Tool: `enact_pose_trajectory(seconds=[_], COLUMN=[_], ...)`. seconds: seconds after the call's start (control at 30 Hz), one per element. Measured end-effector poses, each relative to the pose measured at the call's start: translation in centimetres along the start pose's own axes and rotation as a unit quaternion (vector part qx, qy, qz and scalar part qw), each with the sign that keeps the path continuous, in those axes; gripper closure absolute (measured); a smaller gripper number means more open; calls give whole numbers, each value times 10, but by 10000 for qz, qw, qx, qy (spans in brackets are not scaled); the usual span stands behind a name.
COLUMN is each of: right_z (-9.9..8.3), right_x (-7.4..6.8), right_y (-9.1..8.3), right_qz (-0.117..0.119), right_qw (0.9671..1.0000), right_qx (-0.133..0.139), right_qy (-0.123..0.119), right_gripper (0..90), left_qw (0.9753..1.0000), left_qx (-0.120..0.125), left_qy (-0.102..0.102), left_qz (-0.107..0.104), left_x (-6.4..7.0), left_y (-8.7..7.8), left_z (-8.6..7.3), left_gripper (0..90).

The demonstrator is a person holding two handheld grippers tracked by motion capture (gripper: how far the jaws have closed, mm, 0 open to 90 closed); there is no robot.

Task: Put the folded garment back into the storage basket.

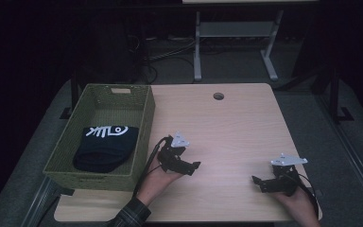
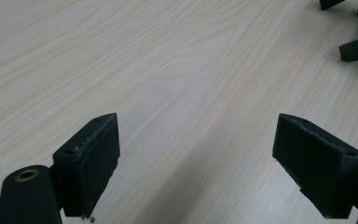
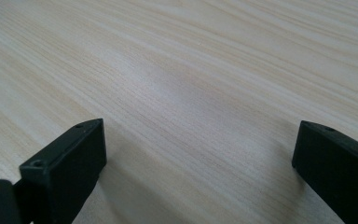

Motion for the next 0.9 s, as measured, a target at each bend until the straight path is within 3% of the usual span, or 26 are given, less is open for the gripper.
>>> enact_pose_trajectory(seconds=[0.2, 0.63, 0.77, 0.9], right_z=[0, 0, 0, 0], right_x=[0, 0, 0, 0], right_y=[0, 0, 0, 0], right_qz=[1, -2, -1, -1], right_qw=[10000, 10000, 10000, 10000], right_qx=[-1, 0, -2, -1], right_qy=[0, 3, 0, 3], right_gripper=[25, 25, 25, 25], left_qw=[10000, 9986, 9985, 9995], left_qx=[-67, -512, -429, -68], left_qy=[9, 77, 265, 282], left_qz=[37, 88, 193, 160], left_x=[-2, -4, -5, -6], left_y=[6, 23, 23, 23], left_z=[-13, -37, -40, -44], left_gripper=[145, 145, 144, 135])
Point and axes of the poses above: each handheld gripper's, and its own axes: y roughly forward along the jaws, z roughly out of its top, x roughly to its right, the point moved 6 cm from there along y, roughly forward along the jaws, and after that the axes turned 15 degrees about x, right-handed, at the moved point
